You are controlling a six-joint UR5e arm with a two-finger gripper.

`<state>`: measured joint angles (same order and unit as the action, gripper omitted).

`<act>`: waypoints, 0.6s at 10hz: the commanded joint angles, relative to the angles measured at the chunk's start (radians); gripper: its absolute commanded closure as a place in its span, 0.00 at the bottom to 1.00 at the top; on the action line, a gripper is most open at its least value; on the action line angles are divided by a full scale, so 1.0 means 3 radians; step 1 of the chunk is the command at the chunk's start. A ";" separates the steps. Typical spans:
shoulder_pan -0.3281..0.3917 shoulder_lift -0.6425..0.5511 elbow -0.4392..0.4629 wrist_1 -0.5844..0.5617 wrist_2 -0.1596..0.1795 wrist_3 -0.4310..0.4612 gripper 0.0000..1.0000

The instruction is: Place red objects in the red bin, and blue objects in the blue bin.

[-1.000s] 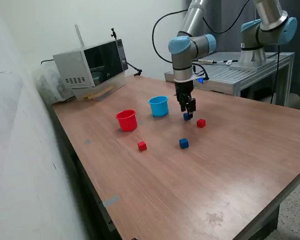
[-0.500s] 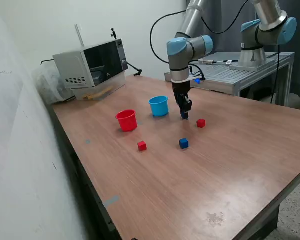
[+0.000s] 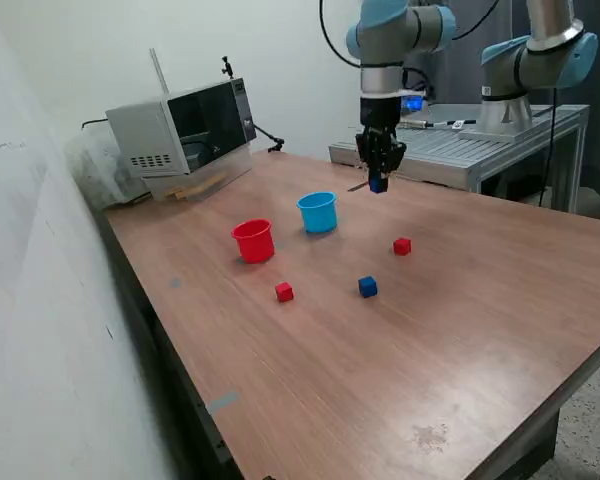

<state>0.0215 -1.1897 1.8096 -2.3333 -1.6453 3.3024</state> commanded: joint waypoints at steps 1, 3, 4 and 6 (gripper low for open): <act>-0.0005 -0.0125 -0.0003 0.0097 -0.0002 -0.0009 1.00; -0.0310 -0.0059 -0.0085 0.0098 -0.0002 -0.0050 1.00; -0.0499 0.0038 -0.0176 0.0098 -0.0002 -0.0076 1.00; -0.0857 0.0258 -0.0315 0.0103 -0.0002 -0.0172 1.00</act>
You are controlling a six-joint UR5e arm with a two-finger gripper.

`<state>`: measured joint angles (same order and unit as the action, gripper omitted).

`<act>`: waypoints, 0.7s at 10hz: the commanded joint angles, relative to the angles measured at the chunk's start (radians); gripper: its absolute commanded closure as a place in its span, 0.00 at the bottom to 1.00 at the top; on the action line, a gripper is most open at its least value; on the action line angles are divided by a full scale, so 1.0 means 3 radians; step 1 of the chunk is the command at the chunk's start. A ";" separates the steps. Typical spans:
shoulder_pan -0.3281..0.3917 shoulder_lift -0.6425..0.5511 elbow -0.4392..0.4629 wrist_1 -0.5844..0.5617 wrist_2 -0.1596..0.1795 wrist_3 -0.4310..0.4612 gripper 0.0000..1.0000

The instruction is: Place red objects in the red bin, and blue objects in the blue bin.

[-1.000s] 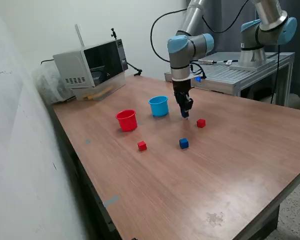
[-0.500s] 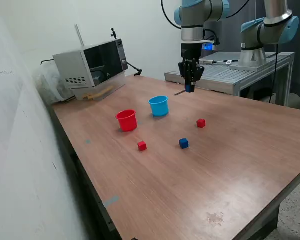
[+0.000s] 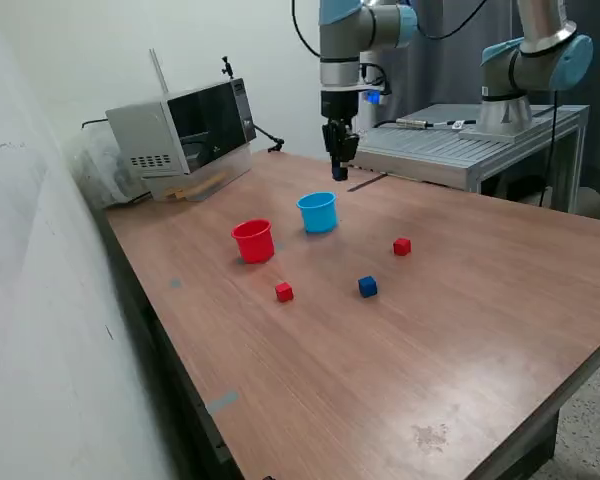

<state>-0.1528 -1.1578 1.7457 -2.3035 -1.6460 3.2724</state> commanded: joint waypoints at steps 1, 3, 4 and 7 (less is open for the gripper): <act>-0.0364 0.0203 -0.0108 -0.0002 0.0000 -0.0078 1.00; -0.0396 0.0249 -0.0108 -0.0002 0.0000 -0.0099 1.00; -0.0401 0.0249 -0.0098 -0.0002 0.0000 -0.0099 1.00; -0.0426 0.0244 -0.0087 -0.0002 -0.0005 -0.0099 1.00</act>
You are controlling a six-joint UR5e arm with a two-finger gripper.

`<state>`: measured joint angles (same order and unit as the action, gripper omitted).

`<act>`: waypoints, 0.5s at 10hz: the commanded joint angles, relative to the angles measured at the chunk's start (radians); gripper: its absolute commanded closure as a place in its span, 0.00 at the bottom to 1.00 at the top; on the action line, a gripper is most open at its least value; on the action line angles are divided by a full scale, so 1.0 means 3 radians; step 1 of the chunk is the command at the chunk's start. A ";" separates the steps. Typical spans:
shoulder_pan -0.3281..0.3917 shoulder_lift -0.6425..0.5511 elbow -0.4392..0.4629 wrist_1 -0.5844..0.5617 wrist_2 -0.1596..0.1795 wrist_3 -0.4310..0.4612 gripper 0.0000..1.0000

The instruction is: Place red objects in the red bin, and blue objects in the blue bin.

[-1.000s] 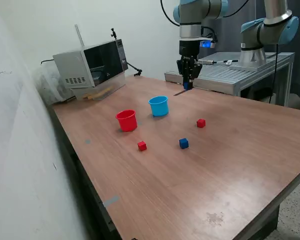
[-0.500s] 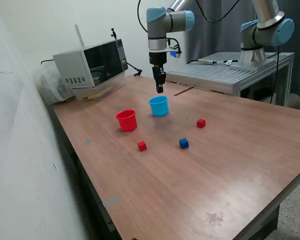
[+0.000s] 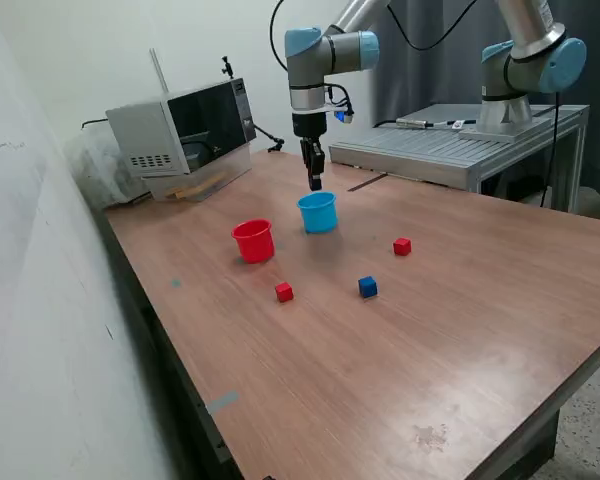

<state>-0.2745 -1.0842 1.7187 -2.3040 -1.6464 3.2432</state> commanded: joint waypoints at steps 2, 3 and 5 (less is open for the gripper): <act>-0.0041 -0.0006 0.0003 0.0000 -0.0004 -0.0001 0.00; -0.0041 -0.0006 0.0003 0.0000 -0.0004 -0.0001 0.00; -0.0031 -0.0042 0.0018 0.0005 -0.0004 -0.0006 0.00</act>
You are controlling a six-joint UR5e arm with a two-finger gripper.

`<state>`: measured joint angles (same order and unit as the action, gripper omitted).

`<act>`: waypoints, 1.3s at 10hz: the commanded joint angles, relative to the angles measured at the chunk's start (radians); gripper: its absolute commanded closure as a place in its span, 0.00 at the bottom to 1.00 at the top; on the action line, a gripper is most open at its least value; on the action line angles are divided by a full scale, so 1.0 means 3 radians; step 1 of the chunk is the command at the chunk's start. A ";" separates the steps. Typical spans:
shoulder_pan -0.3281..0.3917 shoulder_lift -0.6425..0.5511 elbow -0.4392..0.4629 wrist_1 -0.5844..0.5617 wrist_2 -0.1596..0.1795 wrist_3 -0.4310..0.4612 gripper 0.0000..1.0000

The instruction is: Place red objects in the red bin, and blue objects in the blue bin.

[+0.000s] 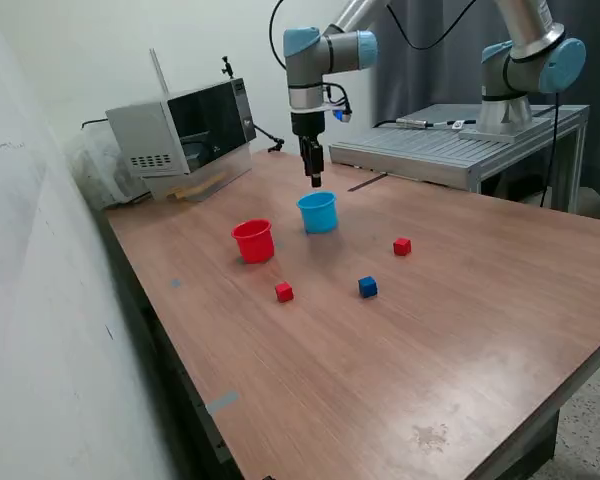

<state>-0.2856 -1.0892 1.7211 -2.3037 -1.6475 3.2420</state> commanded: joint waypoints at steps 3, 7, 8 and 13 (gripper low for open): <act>0.0336 -0.0458 0.0138 0.0171 0.0010 0.0003 0.00; 0.1063 -0.1006 0.0133 0.0626 0.0010 0.0375 0.00; 0.1231 -0.1078 0.0103 0.0653 0.0010 0.0452 0.00; 0.1443 -0.0574 -0.0556 0.0648 0.0015 0.0831 0.00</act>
<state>0.1408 -1.3323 1.6260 -2.1087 -1.6431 3.4565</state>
